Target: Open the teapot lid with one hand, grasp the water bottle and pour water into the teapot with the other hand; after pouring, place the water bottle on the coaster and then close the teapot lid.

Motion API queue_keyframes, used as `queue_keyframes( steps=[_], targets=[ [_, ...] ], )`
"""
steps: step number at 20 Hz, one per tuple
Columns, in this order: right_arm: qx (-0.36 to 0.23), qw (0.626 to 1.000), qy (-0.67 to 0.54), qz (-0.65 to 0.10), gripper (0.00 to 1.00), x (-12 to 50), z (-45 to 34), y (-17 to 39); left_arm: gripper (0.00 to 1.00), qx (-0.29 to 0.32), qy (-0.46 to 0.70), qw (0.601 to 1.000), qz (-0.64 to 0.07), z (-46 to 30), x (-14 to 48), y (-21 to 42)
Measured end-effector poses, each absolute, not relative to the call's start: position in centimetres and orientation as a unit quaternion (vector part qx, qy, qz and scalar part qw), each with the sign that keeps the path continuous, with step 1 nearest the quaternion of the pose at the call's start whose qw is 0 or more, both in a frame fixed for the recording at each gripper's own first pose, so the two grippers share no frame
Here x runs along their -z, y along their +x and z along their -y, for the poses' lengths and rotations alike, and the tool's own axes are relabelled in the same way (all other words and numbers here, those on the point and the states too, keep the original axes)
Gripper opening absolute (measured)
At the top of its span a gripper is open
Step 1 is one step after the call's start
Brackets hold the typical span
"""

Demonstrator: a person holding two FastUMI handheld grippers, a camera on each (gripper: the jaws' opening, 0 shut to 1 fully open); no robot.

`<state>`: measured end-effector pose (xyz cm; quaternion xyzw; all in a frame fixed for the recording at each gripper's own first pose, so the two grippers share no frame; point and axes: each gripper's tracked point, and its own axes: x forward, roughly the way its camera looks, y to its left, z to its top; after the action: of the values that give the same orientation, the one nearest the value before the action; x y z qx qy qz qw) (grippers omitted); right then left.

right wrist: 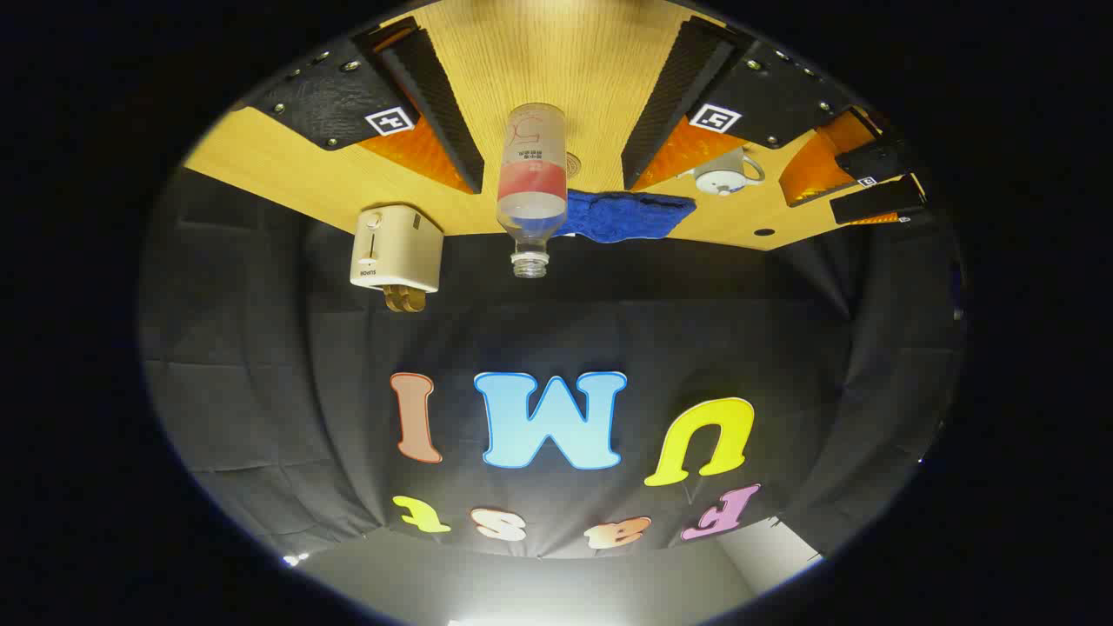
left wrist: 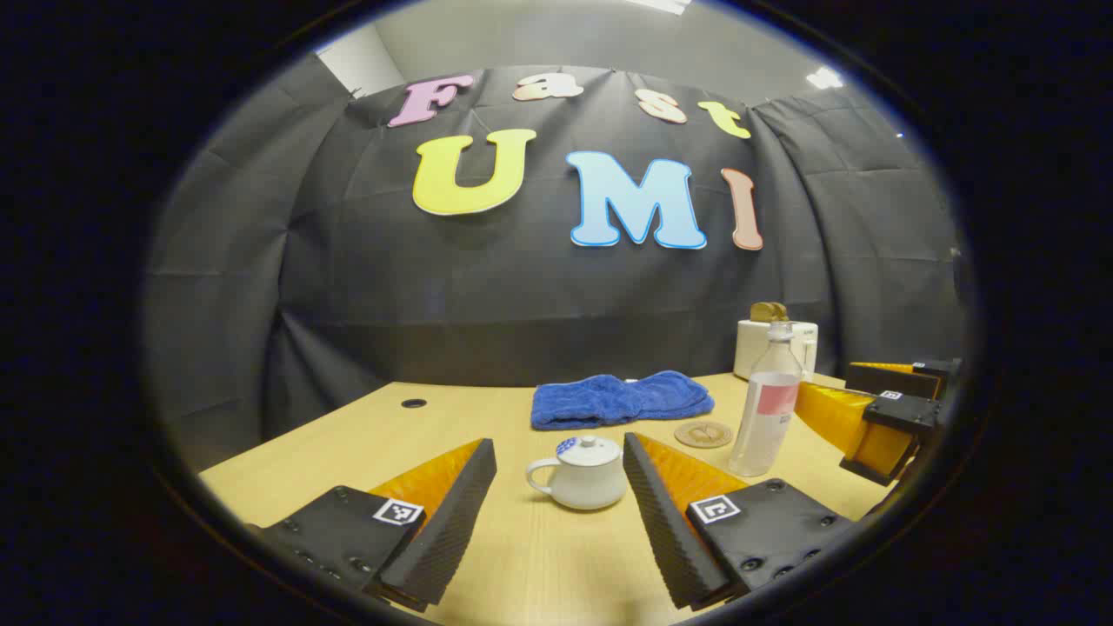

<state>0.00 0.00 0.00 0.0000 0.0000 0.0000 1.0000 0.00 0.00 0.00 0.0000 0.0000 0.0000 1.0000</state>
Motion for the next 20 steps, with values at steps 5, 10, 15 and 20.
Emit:
queue_keyframes(
  steps=[5,10,15,20],
  targets=[
    [0.003,1.0,0.001,0.002,0.99,0.0,0.1,-0.1,0.96,-0.001,0.0,1.0,-0.002,-0.1,0.1,0.1],
    [0.006,1.0,0.006,0.002,0.99,0.1,0.4,-0.2,0.96,0.004,-0.004,1.0,0.002,0.2,-0.1,0.1],
    [0.006,1.0,0.011,-0.001,0.99,0.4,0.6,-0.1,0.96,0.005,0.0,1.0,0.004,0.3,-0.1,0.1],
    [0.007,1.0,0.015,-0.006,0.99,0.9,0.8,-0.2,0.95,0.009,-0.002,1.0,-0.005,0.7,0.4,1.1]
  ],
)
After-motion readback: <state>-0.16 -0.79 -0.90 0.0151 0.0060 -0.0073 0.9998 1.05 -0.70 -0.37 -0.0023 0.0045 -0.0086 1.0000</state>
